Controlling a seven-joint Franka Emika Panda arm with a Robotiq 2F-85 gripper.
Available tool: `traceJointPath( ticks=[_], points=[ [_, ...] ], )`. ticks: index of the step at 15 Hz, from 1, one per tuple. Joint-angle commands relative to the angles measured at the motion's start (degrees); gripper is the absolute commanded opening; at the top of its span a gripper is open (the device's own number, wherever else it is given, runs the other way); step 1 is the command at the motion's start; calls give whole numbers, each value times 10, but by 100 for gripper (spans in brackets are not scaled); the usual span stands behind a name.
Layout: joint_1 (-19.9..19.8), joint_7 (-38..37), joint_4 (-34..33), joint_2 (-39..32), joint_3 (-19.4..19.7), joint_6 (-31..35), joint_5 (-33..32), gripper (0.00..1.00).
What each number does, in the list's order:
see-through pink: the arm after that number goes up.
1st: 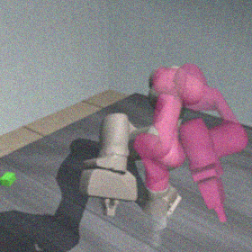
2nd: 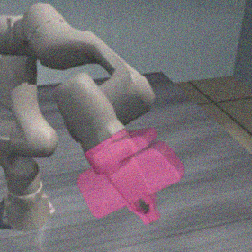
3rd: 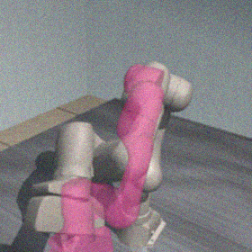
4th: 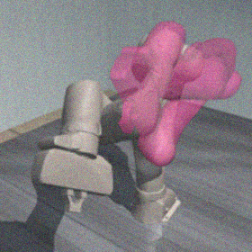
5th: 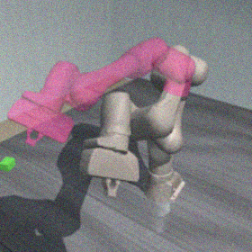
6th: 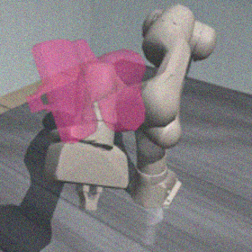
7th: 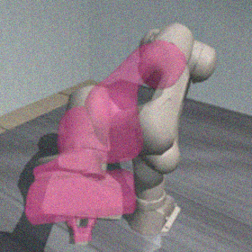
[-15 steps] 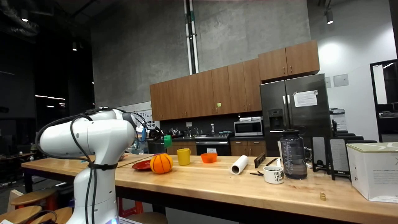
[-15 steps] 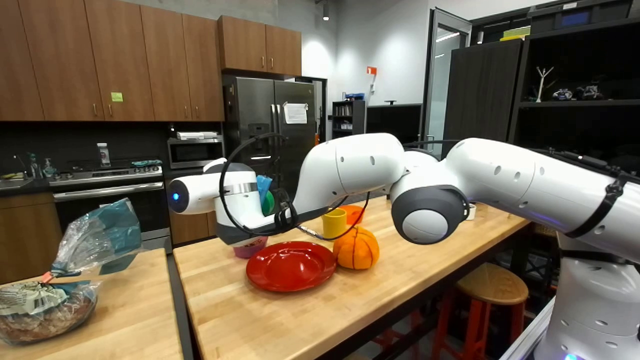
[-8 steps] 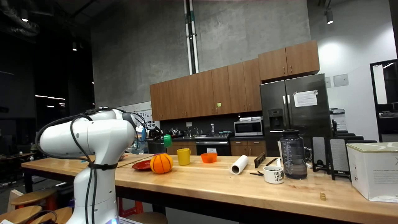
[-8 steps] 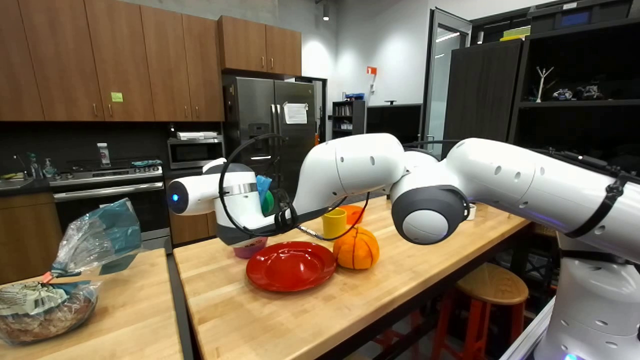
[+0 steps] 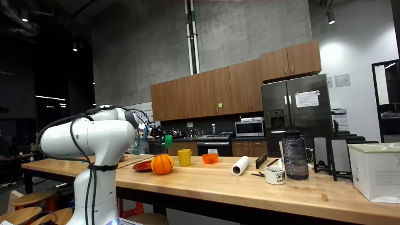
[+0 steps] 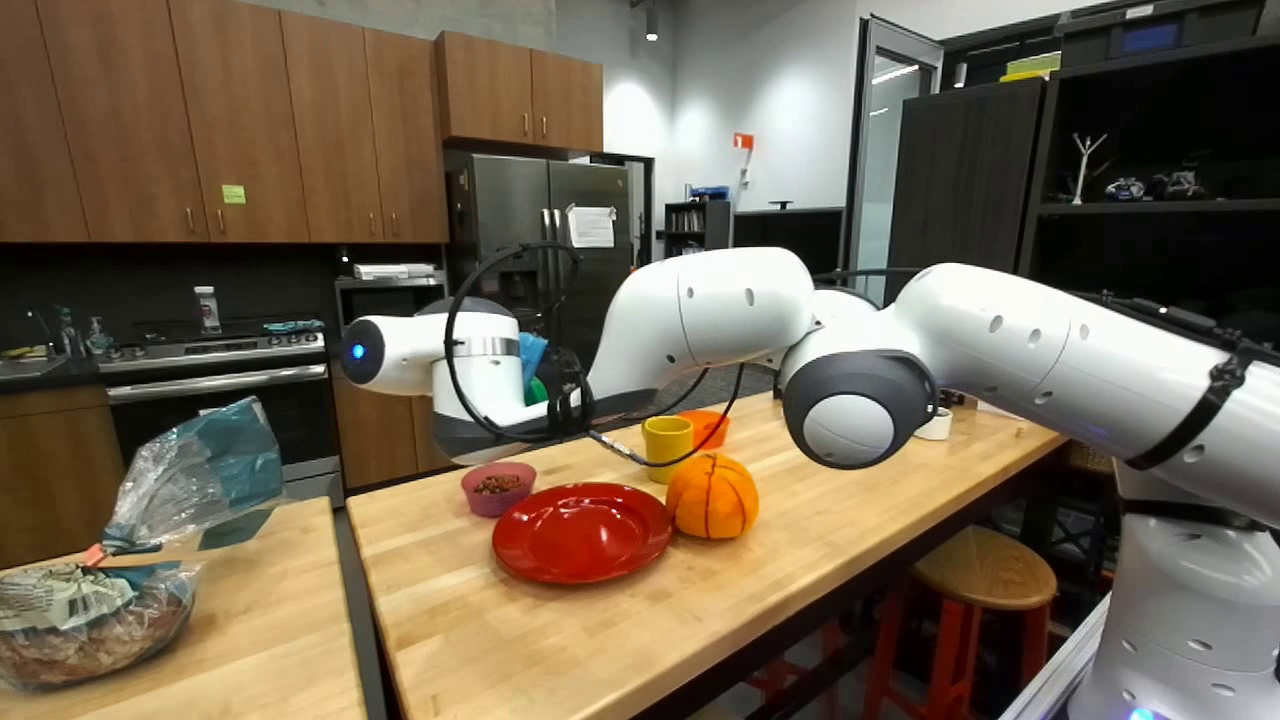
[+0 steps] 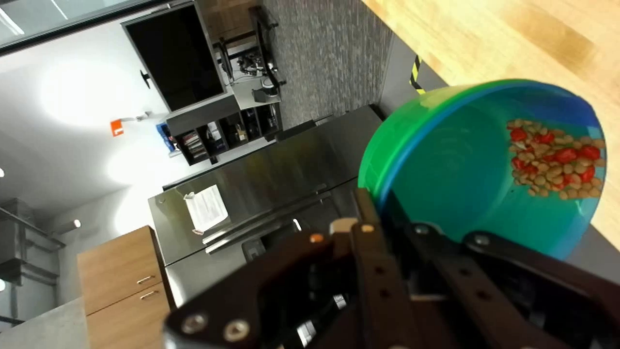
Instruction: Pour the contents of the blue bowl into the purple bow
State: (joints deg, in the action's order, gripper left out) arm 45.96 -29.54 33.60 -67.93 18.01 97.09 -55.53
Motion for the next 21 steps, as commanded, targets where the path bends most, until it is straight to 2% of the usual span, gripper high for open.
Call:
traceJointPath(
  ticks=[1, 5, 8, 12, 21],
  points=[
    [-16, 44, 15, 34, -27, 9, 30, 2],
    [-24, 72, 15, 43, -42, 6, 51, 2],
    [-21, 67, 14, 38, -40, 8, 42, 2],
    [0, 41, 24, 25, -18, 11, 3, 2],
    [36, -38, 73, 25, 1, 4, -76, 2]
  ],
)
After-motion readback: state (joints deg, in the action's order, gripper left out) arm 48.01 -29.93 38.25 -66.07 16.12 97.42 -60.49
